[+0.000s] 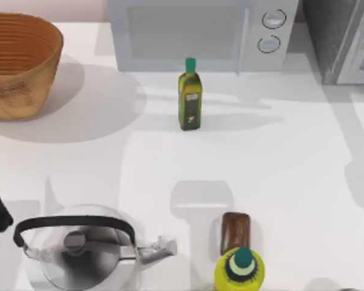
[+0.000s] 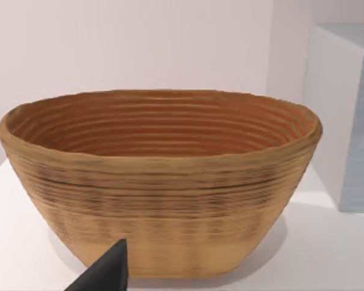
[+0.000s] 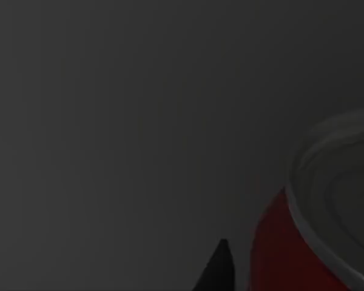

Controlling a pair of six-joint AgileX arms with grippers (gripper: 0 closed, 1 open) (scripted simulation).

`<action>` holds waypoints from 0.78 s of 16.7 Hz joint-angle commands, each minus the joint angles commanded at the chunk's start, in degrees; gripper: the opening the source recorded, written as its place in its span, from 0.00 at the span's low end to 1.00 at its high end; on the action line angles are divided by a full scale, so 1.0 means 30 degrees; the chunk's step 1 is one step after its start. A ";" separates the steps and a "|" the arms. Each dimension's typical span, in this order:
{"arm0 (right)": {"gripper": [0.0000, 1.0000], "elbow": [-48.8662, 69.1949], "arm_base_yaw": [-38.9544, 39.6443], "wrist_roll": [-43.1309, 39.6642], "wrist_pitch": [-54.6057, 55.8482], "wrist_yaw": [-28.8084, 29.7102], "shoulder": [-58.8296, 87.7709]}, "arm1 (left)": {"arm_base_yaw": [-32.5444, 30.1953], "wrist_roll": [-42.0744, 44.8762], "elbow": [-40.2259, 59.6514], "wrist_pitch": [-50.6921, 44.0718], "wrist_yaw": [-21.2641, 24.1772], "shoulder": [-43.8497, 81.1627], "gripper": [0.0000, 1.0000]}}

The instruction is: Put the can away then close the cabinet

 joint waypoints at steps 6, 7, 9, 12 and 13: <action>0.98 0.0000 0.0000 0.0000 0.0000 0.0000 0.0000 | 0.0000 0.0000 0.0000 0.0000 0.0000 0.0000 1.00; 1.00 0.0000 0.0000 0.0000 0.0000 0.0000 0.0000 | 0.0000 0.0000 0.0000 0.0000 0.0000 0.0000 1.00; 1.00 0.0000 0.0000 0.0000 0.0000 0.0000 0.0000 | 0.0000 0.0000 0.0000 0.0000 0.0000 0.0000 1.00; 1.00 0.0000 0.0000 0.0000 0.0000 0.0000 0.0000 | 0.0000 0.0000 0.0000 0.0000 0.0000 0.0000 1.00; 1.00 0.0000 0.0000 0.0000 0.0000 0.0000 0.0000 | 0.0000 0.0000 0.0000 0.0000 0.0000 0.0000 1.00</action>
